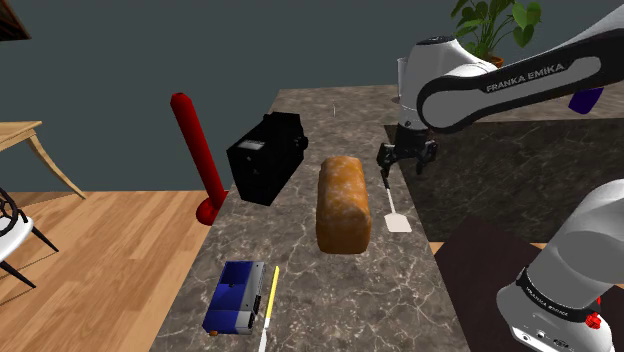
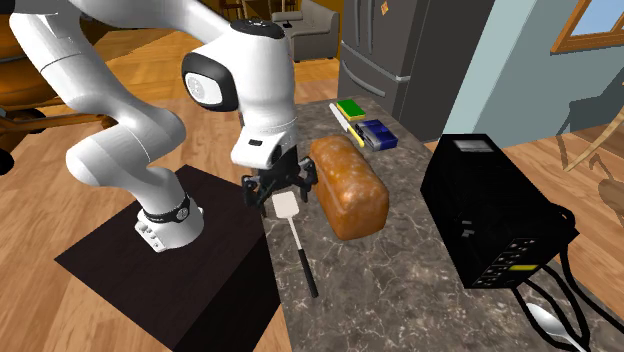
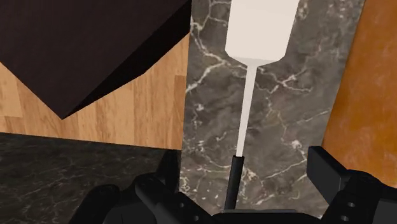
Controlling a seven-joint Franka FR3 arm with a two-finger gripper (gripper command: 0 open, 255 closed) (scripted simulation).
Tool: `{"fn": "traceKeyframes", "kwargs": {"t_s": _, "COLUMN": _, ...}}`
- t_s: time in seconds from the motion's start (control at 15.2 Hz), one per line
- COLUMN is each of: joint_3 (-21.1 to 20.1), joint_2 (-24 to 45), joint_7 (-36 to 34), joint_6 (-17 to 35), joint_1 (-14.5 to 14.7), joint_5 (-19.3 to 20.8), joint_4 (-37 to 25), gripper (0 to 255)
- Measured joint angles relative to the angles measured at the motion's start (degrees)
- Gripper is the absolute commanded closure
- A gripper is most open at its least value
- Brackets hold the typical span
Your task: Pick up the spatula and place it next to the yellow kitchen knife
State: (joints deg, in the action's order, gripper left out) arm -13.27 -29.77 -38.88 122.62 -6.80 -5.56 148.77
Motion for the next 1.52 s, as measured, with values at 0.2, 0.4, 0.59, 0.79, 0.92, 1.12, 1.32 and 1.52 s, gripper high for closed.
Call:
{"fn": "traceKeyframes", "kwargs": {"t_s": 0.2, "joint_3": -2.96, "joint_2": 6.11, "joint_7": -7.42, "joint_6": 6.05, "joint_1": -2.09, "joint_5": 0.84, "joint_4": 0.31, "gripper": 0}}
{"fn": "traceKeyframes", "kwargs": {"t_s": 0.4, "joint_3": -4.08, "joint_2": 8.94, "joint_7": -10.34, "joint_6": 9.03, "joint_1": -2.84, "joint_5": 1.37, "joint_4": 0.57, "gripper": 0}}
{"fn": "traceKeyframes", "kwargs": {"t_s": 0.59, "joint_3": -4.48, "joint_2": 10.88, "joint_7": -10.98, "joint_6": 12.00, "joint_1": -3.19, "joint_5": 1.81, "joint_4": 1.66, "gripper": 0}}
{"fn": "traceKeyframes", "kwargs": {"t_s": 0.79, "joint_3": -4.80, "joint_2": 12.69, "joint_7": -11.42, "joint_6": 14.78, "joint_1": -3.48, "joint_5": 2.27, "joint_4": 2.67, "gripper": 0}}
{"fn": "traceKeyframes", "kwargs": {"t_s": 0.92, "joint_3": -4.88, "joint_2": 12.98, "joint_7": -11.52, "joint_6": 15.25, "joint_1": -3.51, "joint_5": 2.34, "joint_4": 2.83, "gripper": 0}}
{"fn": "traceKeyframes", "kwargs": {"t_s": 1.12, "joint_3": -4.89, "joint_2": 13.12, "joint_7": -11.53, "joint_6": 15.40, "joint_1": -3.54, "joint_5": 2.39, "joint_4": 2.83, "gripper": 0}}
{"fn": "traceKeyframes", "kwargs": {"t_s": 1.32, "joint_3": -4.89, "joint_2": 13.13, "joint_7": -11.53, "joint_6": 15.42, "joint_1": -3.55, "joint_5": 2.40, "joint_4": 2.83, "gripper": 255}}
{"fn": "traceKeyframes", "kwargs": {"t_s": 1.52, "joint_3": -4.89, "joint_2": 13.13, "joint_7": -11.53, "joint_6": 15.42, "joint_1": -3.55, "joint_5": 2.40, "joint_4": 2.83, "gripper": 255}}
